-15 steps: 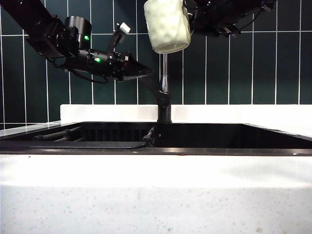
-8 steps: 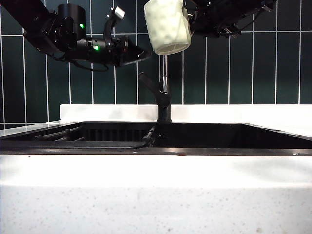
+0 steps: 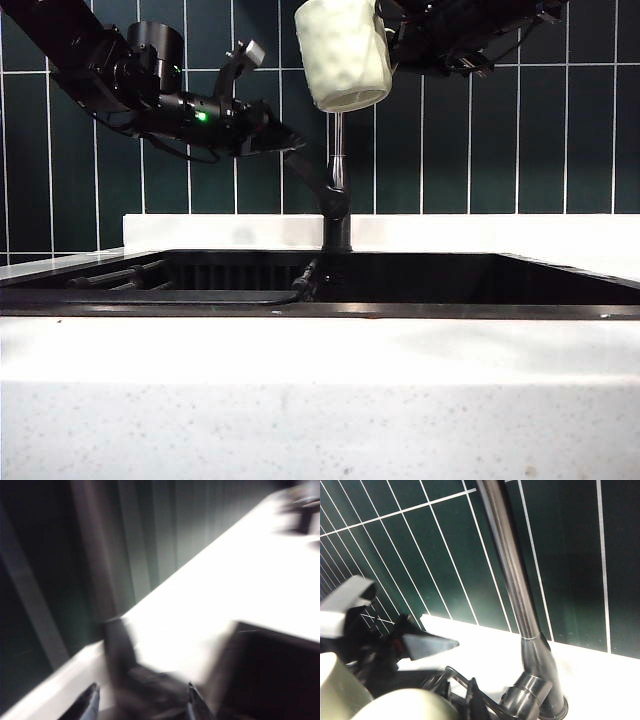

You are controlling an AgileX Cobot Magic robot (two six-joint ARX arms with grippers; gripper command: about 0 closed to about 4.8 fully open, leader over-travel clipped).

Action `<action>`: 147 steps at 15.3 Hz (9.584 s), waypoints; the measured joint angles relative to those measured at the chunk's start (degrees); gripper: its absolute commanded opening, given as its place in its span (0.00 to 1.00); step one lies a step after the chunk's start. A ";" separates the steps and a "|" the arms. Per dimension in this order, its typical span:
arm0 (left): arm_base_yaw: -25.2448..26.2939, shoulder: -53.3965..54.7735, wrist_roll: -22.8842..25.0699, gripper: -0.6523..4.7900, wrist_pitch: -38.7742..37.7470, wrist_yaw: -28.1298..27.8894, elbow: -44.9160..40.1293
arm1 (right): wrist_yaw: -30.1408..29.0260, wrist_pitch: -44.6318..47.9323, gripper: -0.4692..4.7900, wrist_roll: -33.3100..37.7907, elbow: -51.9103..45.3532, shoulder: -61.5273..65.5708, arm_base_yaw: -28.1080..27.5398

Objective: Pick up the mug next to the sink, go to the faucet to get some water, pour the water into the sink, and finally put the mug back to its place.

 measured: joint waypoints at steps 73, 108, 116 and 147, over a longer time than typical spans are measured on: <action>-0.52 -76.46 -20.92 0.11 -27.56 -24.87 -61.61 | 11.98 -20.90 0.11 -103.80 -2.38 -7.06 2.60; -0.59 -106.92 -25.38 0.11 -27.80 -30.14 -82.09 | 22.97 -8.94 0.33 -8.00 -34.91 -18.58 -27.17; -0.61 -106.95 -25.38 0.11 -28.09 -30.16 -82.09 | 19.47 -24.22 0.20 -8.04 -34.93 -40.65 -23.12; -0.61 -106.99 -17.81 0.11 -8.68 -41.57 -98.05 | 32.20 -15.89 0.07 -15.34 -74.25 -85.81 -6.27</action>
